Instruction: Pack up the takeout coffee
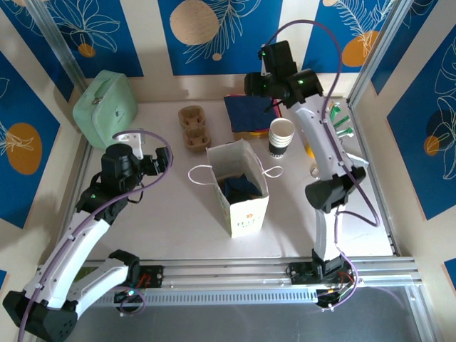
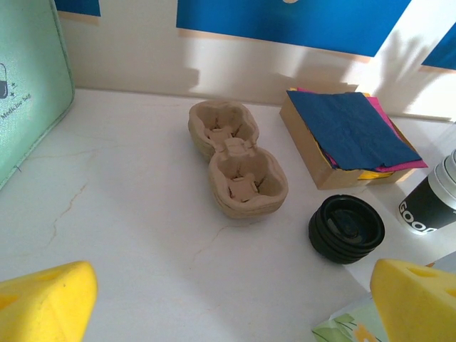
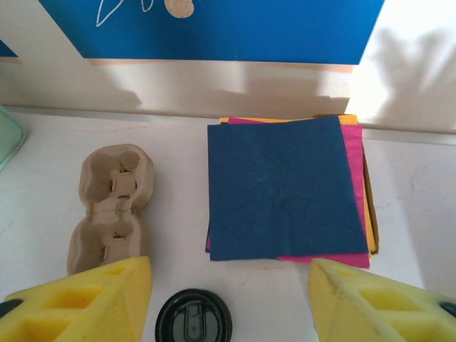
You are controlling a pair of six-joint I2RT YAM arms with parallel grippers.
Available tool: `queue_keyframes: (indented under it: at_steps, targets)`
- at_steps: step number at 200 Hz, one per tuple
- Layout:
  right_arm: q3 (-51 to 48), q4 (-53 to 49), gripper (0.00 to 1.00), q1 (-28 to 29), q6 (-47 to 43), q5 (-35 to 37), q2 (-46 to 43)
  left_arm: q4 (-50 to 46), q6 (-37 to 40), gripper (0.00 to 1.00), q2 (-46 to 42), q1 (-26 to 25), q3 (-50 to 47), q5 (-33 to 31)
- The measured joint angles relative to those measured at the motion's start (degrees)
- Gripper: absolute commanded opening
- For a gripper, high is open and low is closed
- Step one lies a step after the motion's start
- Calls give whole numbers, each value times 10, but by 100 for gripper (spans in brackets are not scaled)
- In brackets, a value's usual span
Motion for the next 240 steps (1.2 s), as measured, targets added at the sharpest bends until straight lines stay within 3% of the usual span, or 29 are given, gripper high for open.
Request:
queue_keyframes:
  at_steps: [83,240]
  targets:
    - [63,40,60,-15,-48,10,123,0,0,98,10,0,0,0]
    - [81,99,61,-30,-14,11,289,0,0,98,24,0,18,3]
